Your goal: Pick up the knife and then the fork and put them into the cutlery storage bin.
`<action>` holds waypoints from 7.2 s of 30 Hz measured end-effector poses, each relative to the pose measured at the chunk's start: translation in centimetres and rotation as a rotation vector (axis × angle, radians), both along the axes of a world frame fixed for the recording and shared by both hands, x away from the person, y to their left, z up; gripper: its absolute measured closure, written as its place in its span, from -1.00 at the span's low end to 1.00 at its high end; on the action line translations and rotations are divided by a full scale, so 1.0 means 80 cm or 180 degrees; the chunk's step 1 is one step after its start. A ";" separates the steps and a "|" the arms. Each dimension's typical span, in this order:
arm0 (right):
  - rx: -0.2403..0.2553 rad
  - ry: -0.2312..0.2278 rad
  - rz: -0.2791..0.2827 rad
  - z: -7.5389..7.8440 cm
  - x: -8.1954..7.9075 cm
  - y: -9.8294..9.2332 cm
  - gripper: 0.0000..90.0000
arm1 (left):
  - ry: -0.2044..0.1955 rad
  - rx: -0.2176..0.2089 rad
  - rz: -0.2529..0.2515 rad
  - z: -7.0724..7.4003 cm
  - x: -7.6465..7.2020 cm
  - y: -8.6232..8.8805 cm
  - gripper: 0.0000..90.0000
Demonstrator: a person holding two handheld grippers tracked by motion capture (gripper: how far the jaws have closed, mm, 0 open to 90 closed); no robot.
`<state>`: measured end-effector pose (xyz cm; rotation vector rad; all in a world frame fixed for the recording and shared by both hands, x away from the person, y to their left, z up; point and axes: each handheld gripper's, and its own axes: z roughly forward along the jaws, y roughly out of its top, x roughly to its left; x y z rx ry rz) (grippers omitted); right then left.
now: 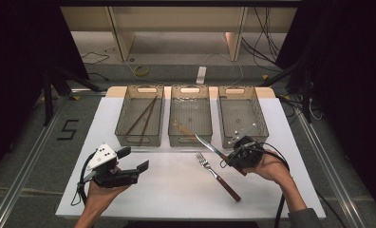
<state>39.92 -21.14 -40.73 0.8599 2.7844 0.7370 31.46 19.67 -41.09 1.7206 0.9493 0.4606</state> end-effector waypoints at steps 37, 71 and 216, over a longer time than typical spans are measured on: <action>0.0533 -0.0328 -0.0960 0.055 0.107 -0.026 0.72 | -0.0015 -0.0051 0.0055 -0.001 0.001 0.004 -0.65; 0.0584 -0.0157 -0.1522 0.037 0.143 -0.040 0.71 | -0.0027 -0.0043 0.0038 -0.001 0.000 0.004 -0.65; -0.0642 0.0451 -0.0096 -0.059 -0.030 0.053 0.24 | -0.0024 -0.0029 0.0042 0.000 -0.004 0.004 -0.65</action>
